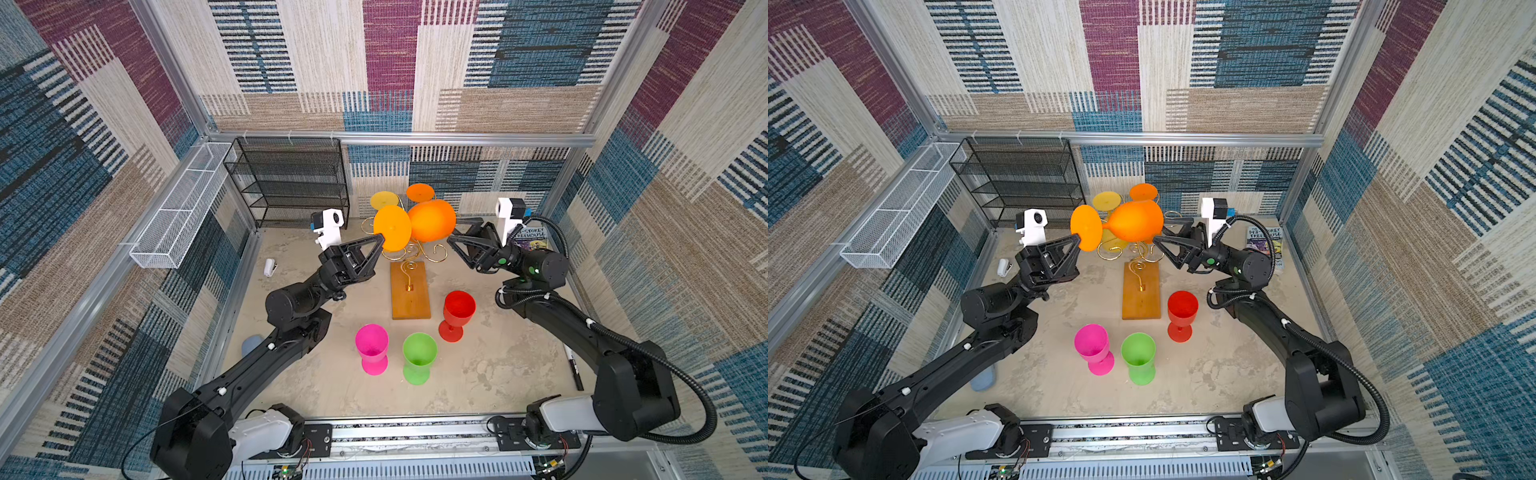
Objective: Take the wine glass off the wine glass rack
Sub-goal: Place the wine glass at the top-right of the table.
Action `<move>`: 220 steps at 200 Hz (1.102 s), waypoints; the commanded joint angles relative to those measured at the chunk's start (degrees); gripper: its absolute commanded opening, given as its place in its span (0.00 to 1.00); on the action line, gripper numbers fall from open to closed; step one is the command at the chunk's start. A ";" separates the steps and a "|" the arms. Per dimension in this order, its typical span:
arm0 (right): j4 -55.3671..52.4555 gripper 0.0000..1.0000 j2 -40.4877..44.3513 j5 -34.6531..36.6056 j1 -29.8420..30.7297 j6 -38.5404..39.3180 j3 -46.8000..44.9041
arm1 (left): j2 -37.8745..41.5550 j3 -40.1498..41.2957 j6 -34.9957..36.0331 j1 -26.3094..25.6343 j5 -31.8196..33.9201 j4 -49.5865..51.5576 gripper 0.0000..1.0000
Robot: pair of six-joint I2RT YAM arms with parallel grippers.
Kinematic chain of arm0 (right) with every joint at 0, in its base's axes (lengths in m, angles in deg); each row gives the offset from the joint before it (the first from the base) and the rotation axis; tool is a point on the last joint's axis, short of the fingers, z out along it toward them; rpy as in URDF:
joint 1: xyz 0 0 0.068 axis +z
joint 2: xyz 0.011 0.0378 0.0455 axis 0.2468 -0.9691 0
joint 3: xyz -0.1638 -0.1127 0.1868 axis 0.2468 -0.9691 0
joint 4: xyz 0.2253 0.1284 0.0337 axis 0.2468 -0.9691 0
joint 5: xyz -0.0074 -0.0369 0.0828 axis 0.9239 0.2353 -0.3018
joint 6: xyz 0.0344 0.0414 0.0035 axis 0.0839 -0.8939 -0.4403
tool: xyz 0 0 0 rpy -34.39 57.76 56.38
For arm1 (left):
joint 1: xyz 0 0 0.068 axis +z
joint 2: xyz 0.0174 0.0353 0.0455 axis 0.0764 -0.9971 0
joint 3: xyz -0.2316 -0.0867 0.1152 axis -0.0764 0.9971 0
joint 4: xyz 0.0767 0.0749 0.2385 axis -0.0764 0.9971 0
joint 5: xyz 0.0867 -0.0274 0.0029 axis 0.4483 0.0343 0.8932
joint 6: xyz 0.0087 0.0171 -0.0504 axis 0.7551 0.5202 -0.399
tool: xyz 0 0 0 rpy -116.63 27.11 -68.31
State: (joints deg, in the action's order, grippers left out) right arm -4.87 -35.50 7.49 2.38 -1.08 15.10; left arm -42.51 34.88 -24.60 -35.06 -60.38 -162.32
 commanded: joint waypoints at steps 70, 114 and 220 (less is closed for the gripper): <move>22.87 0.48 -5.89 -5.35 -0.28 -12.29 2.10 | -1.12 0.01 -1.27 -0.77 1.90 -2.49 0.00; 28.14 0.44 -7.48 -5.82 -0.44 -15.38 2.27 | -1.84 -0.32 -1.63 -0.79 1.81 -2.49 0.00; 27.52 0.43 -2.89 -4.93 -0.41 -12.93 1.40 | -3.60 -0.59 -2.33 -0.95 2.33 -2.49 0.00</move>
State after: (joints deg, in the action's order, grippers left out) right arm 2.51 -40.01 2.66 1.83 -15.73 16.87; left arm -45.94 34.83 -24.99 -36.00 -57.85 -163.00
